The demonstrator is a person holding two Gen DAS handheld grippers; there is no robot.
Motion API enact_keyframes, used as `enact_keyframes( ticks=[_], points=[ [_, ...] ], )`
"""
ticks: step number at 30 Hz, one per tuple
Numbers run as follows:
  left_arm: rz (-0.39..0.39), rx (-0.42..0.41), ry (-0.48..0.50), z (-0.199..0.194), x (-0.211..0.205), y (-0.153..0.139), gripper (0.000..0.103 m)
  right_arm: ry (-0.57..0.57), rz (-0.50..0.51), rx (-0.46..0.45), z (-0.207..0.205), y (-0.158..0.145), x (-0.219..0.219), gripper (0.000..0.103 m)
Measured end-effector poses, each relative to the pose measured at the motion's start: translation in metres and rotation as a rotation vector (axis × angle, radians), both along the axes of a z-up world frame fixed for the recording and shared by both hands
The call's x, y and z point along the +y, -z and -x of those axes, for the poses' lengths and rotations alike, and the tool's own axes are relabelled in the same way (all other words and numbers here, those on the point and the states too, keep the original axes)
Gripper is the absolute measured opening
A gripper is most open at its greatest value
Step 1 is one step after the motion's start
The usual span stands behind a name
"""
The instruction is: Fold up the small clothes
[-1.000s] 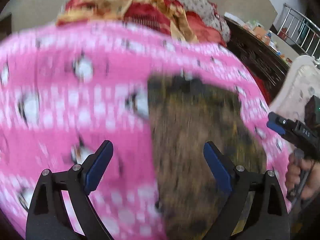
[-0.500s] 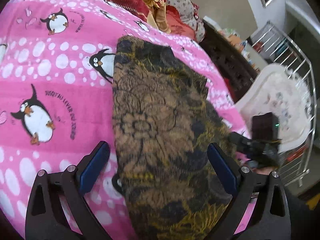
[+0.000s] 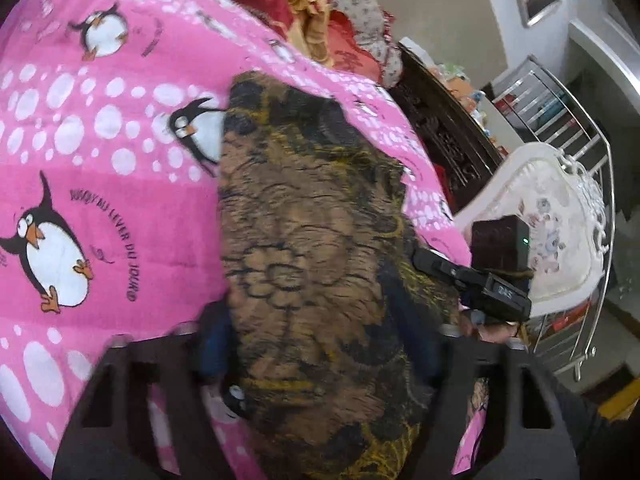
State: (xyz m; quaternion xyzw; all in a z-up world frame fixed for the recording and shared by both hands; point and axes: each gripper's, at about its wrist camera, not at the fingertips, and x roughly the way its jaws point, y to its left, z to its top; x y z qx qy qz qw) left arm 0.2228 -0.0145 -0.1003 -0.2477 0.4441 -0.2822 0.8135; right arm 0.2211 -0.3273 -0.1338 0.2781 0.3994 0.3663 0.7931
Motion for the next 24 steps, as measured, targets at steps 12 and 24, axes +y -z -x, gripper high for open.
enact_keyframes(
  ticks=[12, 24],
  points=[
    [-0.151, -0.069, -0.059, 0.015, 0.005, -0.027, 0.016, 0.051, 0.041, 0.067, 0.001, -0.008, 0.019, 0.024],
    [-0.218, -0.089, -0.114, 0.028, 0.121, -0.027, 0.016, -0.050, -0.055, 0.116, -0.007, -0.008, 0.121, 0.024]
  ],
)
